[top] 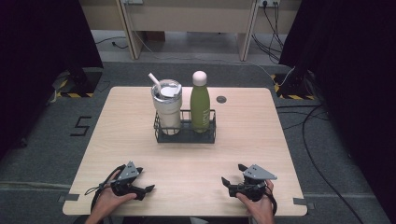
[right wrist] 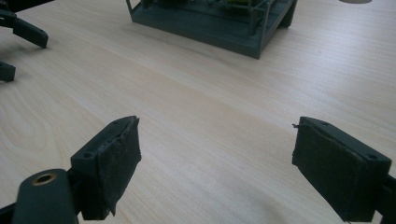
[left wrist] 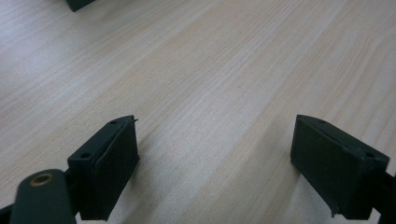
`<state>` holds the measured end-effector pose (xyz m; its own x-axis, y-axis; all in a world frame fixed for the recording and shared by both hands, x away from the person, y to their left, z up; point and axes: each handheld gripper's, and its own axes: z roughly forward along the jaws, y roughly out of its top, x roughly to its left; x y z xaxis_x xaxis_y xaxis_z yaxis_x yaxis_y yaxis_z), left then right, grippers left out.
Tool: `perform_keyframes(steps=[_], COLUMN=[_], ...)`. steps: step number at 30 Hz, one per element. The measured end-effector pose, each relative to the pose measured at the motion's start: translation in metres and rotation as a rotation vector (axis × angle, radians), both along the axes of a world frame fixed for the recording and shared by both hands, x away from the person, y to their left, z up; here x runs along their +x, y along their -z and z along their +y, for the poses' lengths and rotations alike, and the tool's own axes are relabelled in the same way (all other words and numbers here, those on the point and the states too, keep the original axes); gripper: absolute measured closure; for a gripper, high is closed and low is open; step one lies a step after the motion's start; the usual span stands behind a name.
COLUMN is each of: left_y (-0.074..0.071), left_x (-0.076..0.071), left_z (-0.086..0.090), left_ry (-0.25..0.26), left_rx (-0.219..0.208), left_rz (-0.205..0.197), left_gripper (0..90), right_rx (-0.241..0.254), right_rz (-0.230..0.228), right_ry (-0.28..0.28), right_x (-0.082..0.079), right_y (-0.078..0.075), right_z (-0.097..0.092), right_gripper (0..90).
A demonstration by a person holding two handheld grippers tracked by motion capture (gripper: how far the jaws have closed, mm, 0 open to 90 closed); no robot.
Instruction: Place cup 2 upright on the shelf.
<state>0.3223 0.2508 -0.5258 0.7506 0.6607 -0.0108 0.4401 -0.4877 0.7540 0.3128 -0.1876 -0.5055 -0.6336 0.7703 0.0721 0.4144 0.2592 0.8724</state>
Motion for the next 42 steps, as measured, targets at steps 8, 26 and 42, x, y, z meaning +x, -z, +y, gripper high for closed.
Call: perform_keyframes(steps=[8,26,42], left_y=[0.000,0.000,0.000], left_x=[0.000,0.000,0.000], left_z=[0.000,0.000,0.000], left_ry=[0.000,-0.002,-0.003], left_rx=[0.000,0.001,0.001], left_rz=[0.000,-0.001,0.000], left_gripper=[14.3,14.2,14.2], right_rx=[-0.022,-0.230,-0.242], right_rz=[0.028,0.153,0.171], right_ry=[0.016,-0.001,-0.018], right_x=[-0.005,-0.008,-0.008], right_y=[0.006,0.015,0.017], right_z=[-0.005,0.002,0.003], right_gripper=[15.2,9.3,0.3])
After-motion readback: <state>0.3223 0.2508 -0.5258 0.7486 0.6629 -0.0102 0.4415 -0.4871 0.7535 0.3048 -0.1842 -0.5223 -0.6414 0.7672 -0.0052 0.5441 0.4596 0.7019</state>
